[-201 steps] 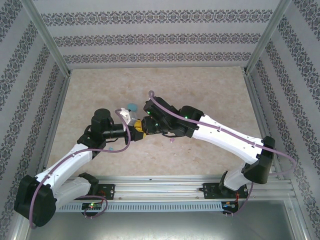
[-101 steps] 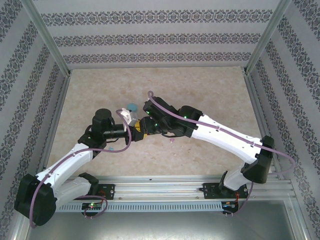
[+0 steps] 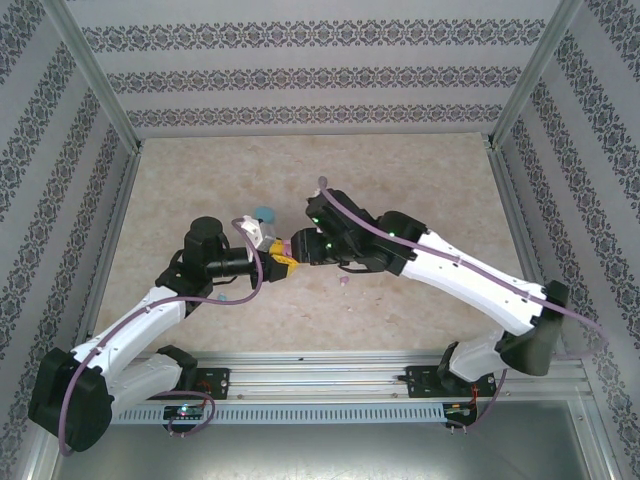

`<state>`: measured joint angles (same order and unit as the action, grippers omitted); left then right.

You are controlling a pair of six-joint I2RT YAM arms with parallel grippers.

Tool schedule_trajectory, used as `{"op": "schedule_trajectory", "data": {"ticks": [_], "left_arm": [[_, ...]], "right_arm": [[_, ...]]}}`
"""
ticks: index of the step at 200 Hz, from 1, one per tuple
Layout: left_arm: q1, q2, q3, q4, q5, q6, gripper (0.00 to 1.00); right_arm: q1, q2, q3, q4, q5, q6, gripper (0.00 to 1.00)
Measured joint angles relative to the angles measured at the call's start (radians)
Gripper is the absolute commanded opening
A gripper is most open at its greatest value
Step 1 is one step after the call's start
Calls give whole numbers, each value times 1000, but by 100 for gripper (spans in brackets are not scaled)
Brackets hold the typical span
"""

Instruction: Insert the wireless bluetooth earbuds into the charging case

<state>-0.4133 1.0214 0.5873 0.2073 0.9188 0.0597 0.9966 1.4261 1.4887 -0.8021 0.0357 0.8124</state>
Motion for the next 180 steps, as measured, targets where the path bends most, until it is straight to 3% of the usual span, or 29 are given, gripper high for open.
{"op": "schedule_trajectory", "data": {"ticks": [100,180], "left_arm": [[-5,13,13,-1,-35,-41,11],[-5,13,21,-26,-60,-39,11]], "right_arm": [[-61,-300,-287,25,44,85,41],[-182,-200,-530,127,-25,177,38]]}}
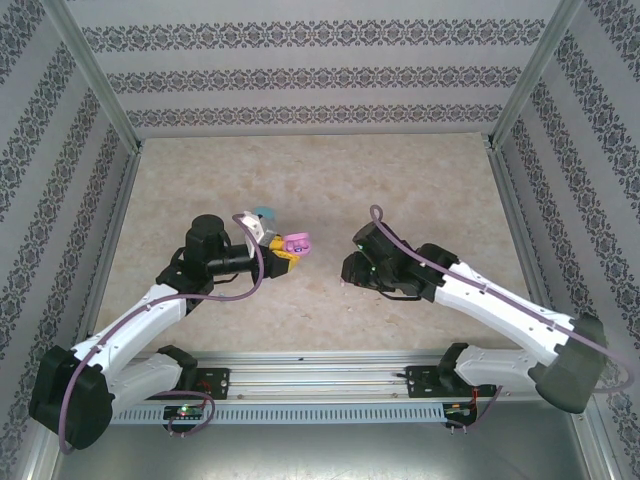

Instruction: Insert the wireless bluetooth earbuds into the charging case

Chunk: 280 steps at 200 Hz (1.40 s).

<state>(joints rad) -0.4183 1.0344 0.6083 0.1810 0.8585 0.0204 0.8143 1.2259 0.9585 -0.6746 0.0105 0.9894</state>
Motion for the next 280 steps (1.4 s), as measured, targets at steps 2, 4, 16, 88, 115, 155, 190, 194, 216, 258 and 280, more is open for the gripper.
{"op": "schedule_trajectory", "data": {"ticks": [2,4,16,88,115,155,190,194,216,258,280], "left_arm": [[0,0,0,-2,-1,1,11],[0,0,0,-3,-1,2,12],[0,0,0,-15,-4,4,11],[0,-19,0,-76,-27,40,12],[0,-27,0,-89,-34,51,11],[0,-33,0,-108,-49,60,12],[0,-44,0,-126,-56,74,11],[0,-47,0,-126,-57,75,12],[0,-54,0,-133,-60,82,12],[0,-58,0,-141,-71,85,12],[0,-58,0,-143,-72,85,12]], "right_arm": [[-2,6,0,4,-2,0,38],[-2,16,0,7,-5,0,38],[-12,69,0,32,-19,0,40],[-53,335,6,111,-104,-22,48],[-53,412,35,111,-117,-43,48],[-53,501,104,100,-124,-80,50],[-62,568,172,66,-122,-116,50],[-64,576,181,59,-121,-124,50],[-66,605,221,27,-112,-145,50],[-66,619,266,-24,-101,-177,49],[-66,612,267,-47,-93,-180,49]]}}
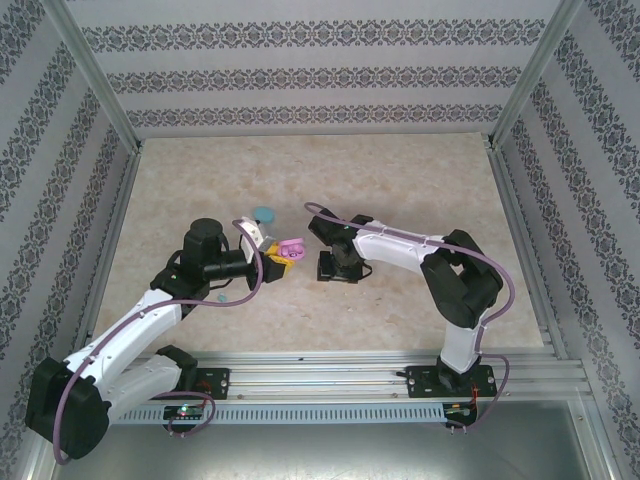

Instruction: Insert the wireless bluetooth earbuds into the charging case

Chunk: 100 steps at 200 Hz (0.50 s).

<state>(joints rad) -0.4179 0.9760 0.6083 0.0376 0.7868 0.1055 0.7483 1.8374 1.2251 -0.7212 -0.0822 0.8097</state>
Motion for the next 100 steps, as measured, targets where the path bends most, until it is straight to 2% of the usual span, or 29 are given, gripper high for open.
{"op": "schedule_trajectory", "data": {"ticks": [50,100], "left_arm": [[0,0,0,0,0,0,12],[0,0,0,-1,0,0,12]], "right_arm": [[0,-67,-1,-19,16,2,51],[0,-48,-17,-16,14,5,53]]}}
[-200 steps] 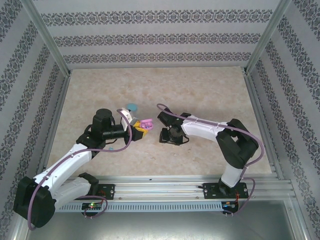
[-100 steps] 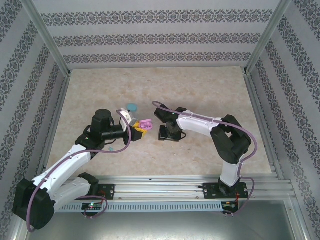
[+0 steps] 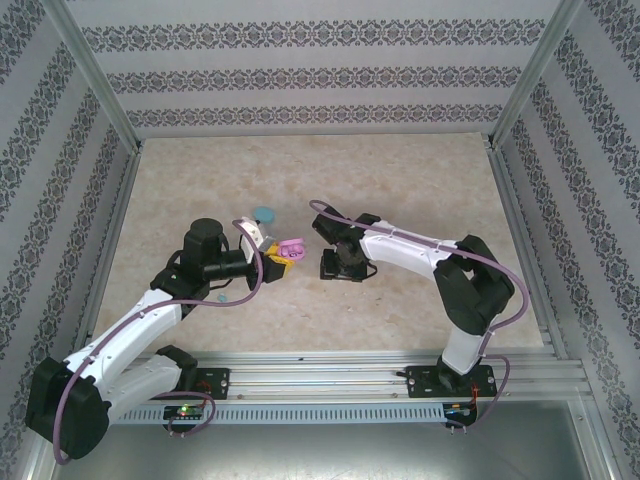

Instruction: Insert the wireless bluetooth earbuds into the charging case

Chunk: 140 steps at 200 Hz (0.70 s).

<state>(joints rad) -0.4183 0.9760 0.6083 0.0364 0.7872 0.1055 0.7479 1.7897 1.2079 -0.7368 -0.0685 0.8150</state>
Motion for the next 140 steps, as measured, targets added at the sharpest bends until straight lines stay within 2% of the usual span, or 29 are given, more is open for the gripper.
{"op": "schedule_trajectory", "data": {"ticks": [92,140], "left_arm": [[0,-1,0,-1,-4,7,12],[0,-1,0,-5,-7,9,12]], "right_arm": [[-19,95,4,16,-1,-3,55],[-26,137,75,-2,1,-33,54]]}}
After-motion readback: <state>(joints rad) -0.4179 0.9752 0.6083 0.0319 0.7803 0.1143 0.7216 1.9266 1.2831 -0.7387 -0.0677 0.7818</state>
